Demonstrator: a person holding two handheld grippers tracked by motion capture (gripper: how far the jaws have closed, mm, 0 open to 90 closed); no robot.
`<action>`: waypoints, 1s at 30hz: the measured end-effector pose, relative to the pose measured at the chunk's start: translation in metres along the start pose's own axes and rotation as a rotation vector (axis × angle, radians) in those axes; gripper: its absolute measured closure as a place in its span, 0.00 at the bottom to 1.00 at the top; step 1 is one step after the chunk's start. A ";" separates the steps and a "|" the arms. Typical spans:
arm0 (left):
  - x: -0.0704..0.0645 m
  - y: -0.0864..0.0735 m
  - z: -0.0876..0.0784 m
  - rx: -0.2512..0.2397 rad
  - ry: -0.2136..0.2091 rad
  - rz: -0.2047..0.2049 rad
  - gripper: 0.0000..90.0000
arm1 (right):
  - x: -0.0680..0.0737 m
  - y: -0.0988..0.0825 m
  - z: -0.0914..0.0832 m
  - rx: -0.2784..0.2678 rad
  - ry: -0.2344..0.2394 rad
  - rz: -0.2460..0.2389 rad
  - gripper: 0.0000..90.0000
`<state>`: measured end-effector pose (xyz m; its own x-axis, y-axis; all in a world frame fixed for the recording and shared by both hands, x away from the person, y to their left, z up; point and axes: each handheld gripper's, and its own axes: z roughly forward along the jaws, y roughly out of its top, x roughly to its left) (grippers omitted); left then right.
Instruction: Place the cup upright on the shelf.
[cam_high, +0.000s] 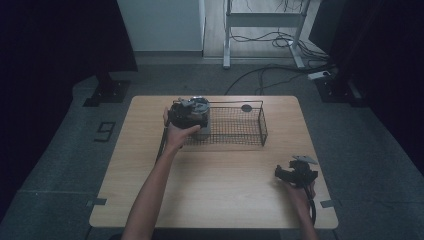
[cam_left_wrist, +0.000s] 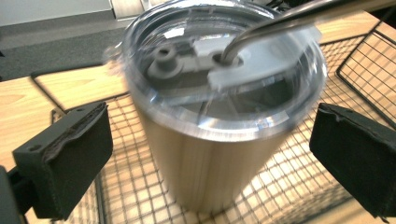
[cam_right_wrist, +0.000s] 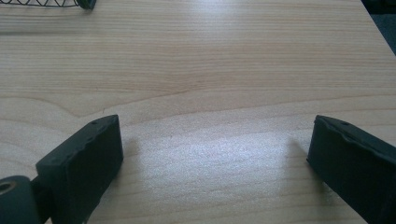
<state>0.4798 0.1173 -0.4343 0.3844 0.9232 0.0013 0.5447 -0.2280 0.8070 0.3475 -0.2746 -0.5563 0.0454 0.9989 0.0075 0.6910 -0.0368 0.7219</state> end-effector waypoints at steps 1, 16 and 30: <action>0.000 -0.002 -0.004 -0.003 -0.003 0.007 0.00 | 0.000 0.000 0.000 0.000 0.000 0.001 0.03; -0.005 -0.045 -0.045 -0.020 -0.118 -0.003 0.03 | 0.000 0.000 0.000 0.001 -0.003 0.004 0.04; -0.016 -0.105 -0.088 -0.040 -0.169 0.024 0.06 | 0.000 0.000 0.000 0.001 -0.002 0.004 0.04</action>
<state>0.3508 0.1539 -0.4672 0.5183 0.8518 -0.0760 0.5050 -0.2331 0.8311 0.3471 -0.2743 -0.5561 0.0497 0.9987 0.0084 0.6916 -0.0404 0.7211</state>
